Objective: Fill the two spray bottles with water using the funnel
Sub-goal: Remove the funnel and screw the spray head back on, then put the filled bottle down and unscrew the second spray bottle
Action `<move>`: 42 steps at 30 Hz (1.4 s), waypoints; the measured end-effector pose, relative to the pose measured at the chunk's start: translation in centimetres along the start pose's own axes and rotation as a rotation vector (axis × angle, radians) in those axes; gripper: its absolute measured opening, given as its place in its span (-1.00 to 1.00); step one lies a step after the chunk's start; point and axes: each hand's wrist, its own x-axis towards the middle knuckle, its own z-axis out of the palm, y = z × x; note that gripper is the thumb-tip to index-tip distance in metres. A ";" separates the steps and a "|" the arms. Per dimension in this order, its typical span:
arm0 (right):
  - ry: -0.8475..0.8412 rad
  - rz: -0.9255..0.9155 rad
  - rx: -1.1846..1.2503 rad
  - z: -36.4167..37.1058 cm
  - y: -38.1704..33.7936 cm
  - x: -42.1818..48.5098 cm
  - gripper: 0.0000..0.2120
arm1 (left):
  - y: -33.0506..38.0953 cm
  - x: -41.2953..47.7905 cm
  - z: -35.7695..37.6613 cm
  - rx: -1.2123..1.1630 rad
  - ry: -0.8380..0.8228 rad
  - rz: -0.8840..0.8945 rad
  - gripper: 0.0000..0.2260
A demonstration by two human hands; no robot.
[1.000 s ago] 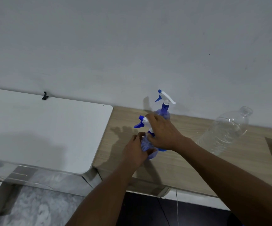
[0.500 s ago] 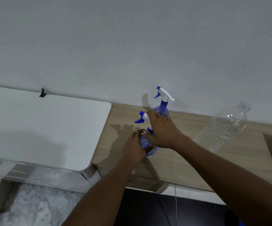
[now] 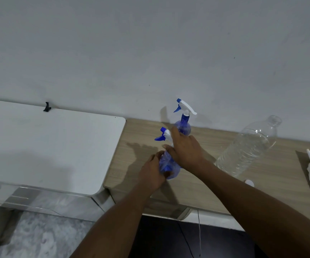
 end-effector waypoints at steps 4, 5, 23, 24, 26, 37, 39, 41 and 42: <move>-0.015 -0.044 0.171 -0.3 0.1 -0.6 -0.58 | 0.5 -1.0 -0.7 0.008 0.032 0.006 -0.68; -0.048 -0.066 0.217 -0.5 0.1 -0.6 -0.62 | 0.5 -1.2 -0.9 0.002 0.026 0.030 -0.63; -0.025 0.077 0.208 0.2 -0.1 -0.7 -0.59 | 0.7 -1.0 -1.2 -0.059 -0.033 0.058 -0.55; -0.036 0.107 0.297 0.0 0.4 -0.8 -0.57 | 0.4 -1.1 -1.5 -0.075 -0.026 0.065 -0.54; -0.056 0.148 0.549 -0.6 1.3 -1.1 -0.52 | -0.1 -1.1 -2.3 -0.104 -0.050 0.055 -0.50; -0.033 0.241 0.951 -0.2 0.1 -3.0 -0.74 | 2.3 -3.6 -3.4 -0.058 -0.536 0.005 -0.47; -0.206 0.256 0.913 -0.3 1.2 -3.8 -0.74 | 0.9 -3.8 -4.3 -0.084 -0.523 -0.081 -0.51; -0.469 0.322 0.917 0.2 2.3 -4.7 -0.68 | -1.0 -3.8 -6.3 -0.062 -0.339 -0.111 -0.71; -0.576 0.361 0.923 0.5 2.6 -5.1 -0.62 | -2.0 -3.7 -7.5 -0.038 -0.191 -0.125 -0.79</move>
